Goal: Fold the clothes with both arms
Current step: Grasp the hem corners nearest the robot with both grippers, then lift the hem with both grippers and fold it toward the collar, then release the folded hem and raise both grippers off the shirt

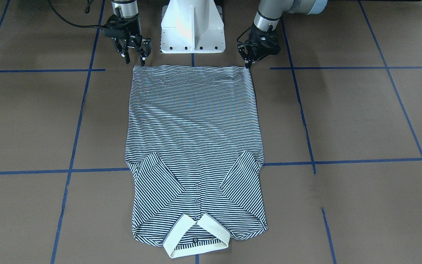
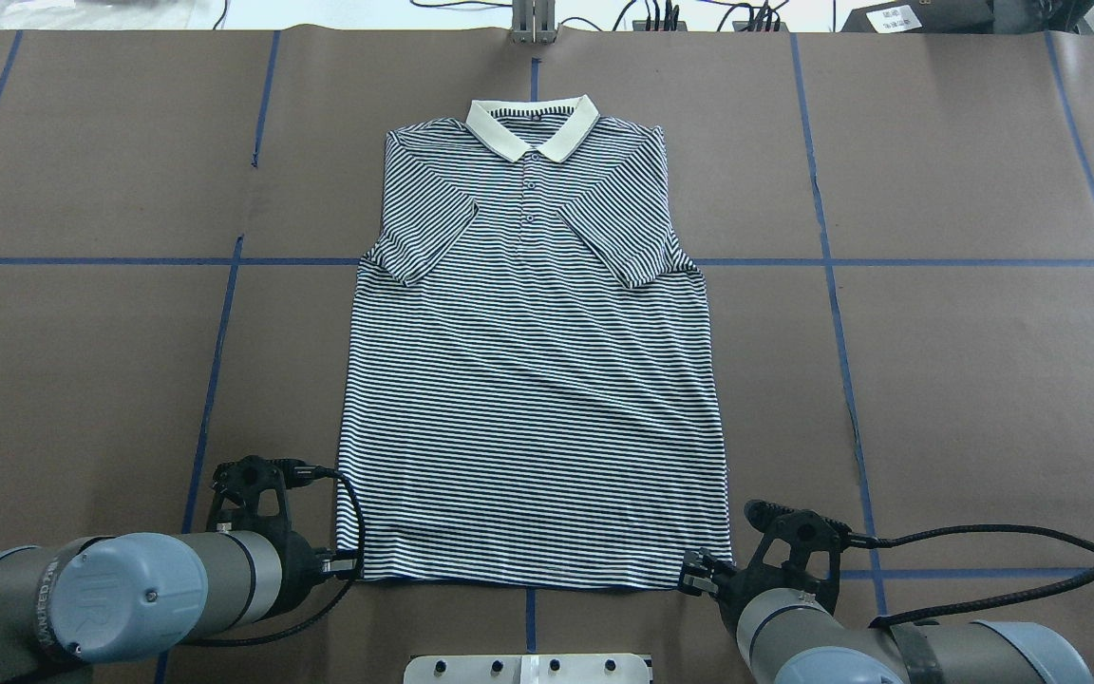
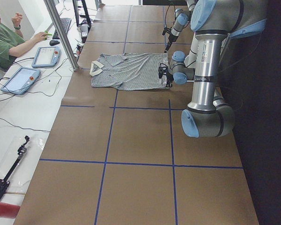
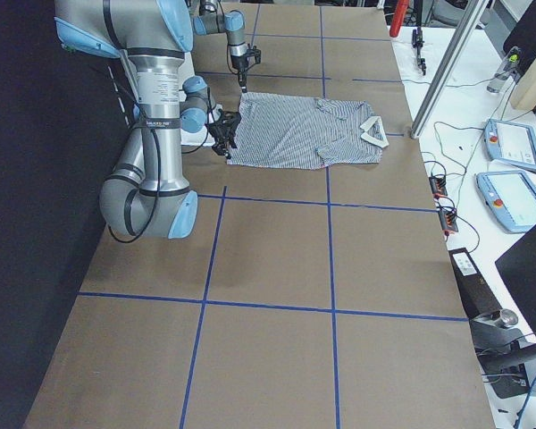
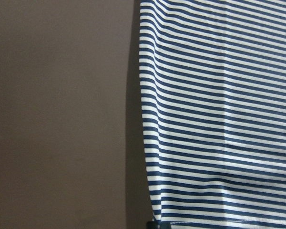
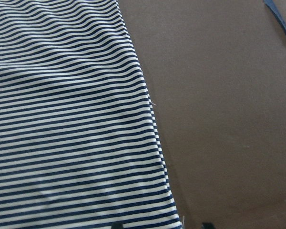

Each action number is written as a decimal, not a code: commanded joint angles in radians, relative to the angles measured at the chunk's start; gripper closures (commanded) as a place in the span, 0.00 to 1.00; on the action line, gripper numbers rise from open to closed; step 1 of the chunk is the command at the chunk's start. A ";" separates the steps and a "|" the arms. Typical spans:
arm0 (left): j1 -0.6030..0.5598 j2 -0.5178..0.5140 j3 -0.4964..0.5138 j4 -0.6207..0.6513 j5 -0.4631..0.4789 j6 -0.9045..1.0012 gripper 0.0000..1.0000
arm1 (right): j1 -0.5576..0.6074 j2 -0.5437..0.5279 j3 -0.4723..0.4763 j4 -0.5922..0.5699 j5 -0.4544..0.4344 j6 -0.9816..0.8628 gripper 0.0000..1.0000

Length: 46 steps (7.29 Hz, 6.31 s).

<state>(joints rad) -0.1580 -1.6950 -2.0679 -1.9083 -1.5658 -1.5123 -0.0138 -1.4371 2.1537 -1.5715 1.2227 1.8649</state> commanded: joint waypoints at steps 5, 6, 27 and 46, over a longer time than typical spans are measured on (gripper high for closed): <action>0.000 0.000 -0.003 0.000 0.000 0.000 1.00 | -0.018 0.006 -0.052 -0.002 -0.015 0.007 0.43; 0.000 0.000 -0.003 0.000 0.000 0.000 1.00 | -0.020 0.010 -0.063 -0.001 -0.015 0.013 0.45; -0.490 -0.411 -0.088 0.682 -0.249 0.449 1.00 | 0.653 0.470 -0.175 -0.275 0.485 -0.506 1.00; -0.467 -0.226 0.228 0.028 -0.212 0.481 0.00 | 0.815 0.497 -0.724 0.262 0.607 -0.926 0.00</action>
<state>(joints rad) -0.6878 -1.9832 -1.7551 -1.8441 -1.7761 -0.9326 0.7919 -0.8916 1.3924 -1.3671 1.7987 0.9608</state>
